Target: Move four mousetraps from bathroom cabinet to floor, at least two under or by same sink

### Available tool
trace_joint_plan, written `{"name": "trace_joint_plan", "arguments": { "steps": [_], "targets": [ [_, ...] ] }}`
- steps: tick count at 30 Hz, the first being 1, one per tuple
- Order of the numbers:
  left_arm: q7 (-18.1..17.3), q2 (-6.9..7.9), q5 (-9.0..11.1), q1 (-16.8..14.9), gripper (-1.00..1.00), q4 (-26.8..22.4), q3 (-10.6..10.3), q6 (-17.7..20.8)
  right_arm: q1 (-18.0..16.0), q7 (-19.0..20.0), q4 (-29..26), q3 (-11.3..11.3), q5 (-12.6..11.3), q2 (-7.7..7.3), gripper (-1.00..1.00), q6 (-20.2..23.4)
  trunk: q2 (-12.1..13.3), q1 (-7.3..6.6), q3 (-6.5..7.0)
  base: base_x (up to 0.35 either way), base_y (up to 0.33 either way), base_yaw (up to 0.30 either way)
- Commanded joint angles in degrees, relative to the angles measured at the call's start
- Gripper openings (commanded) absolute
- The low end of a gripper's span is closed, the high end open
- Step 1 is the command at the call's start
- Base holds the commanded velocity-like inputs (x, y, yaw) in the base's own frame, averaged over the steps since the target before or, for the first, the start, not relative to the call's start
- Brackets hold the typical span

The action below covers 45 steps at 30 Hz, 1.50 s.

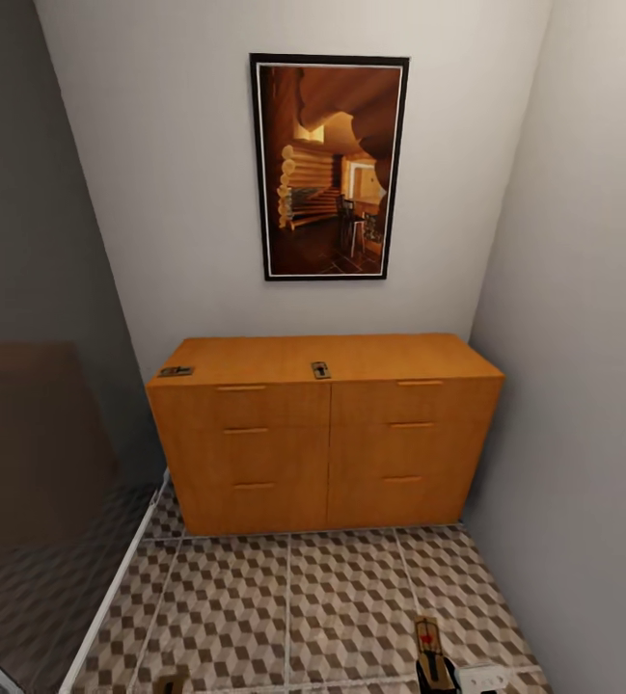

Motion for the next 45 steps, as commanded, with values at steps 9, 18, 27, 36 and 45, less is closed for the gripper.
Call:
{"name": "trace_joint_plan", "arguments": {
  "steps": [9,18,27,36,45],
  "targets": [
    [0.39,0.0,-0.11,-0.1,-1.0,0.23,-0.2,-0.29,-0.02,-0.63,0.02,-0.18,0.27,0.0,-1.0,-0.18,-0.03,0.0,-0.06,0.0,0.0,0.214],
    [0.39,0.0,-0.11,-0.1,-1.0,0.23,-0.2,0.49,-0.02,-0.67,0.05,-0.18,0.27,0.0,-1.0,-0.18,-0.03,0.0,-0.07,0.0,0.0,0.231],
    [0.39,0.0,-0.11,-0.1,-1.0,0.23,-0.2,0.83,-0.02,-0.67,0.08,-0.18,0.27,0.02,-1.0,-0.18,-0.03,0.0,-0.07,-0.054,0.023,0.247],
    [0.39,0.0,-0.11,-0.1,-1.0,0.23,-0.2,0.84,-0.02,-1.56,0.1,-0.14,0.27,0.08,-1.0,-0.18,-0.03,0.0,-0.07,-0.134,0.083,0.25],
    [0.39,-0.07,-0.11,-0.1,-1.0,0.23,-0.2,0.84,-0.02,-1.97,0.11,-0.1,0.27,0.09,-1.0,-0.18,-0.03,0.0,-0.07,-0.007,0.005,0.251]
  ]
}}
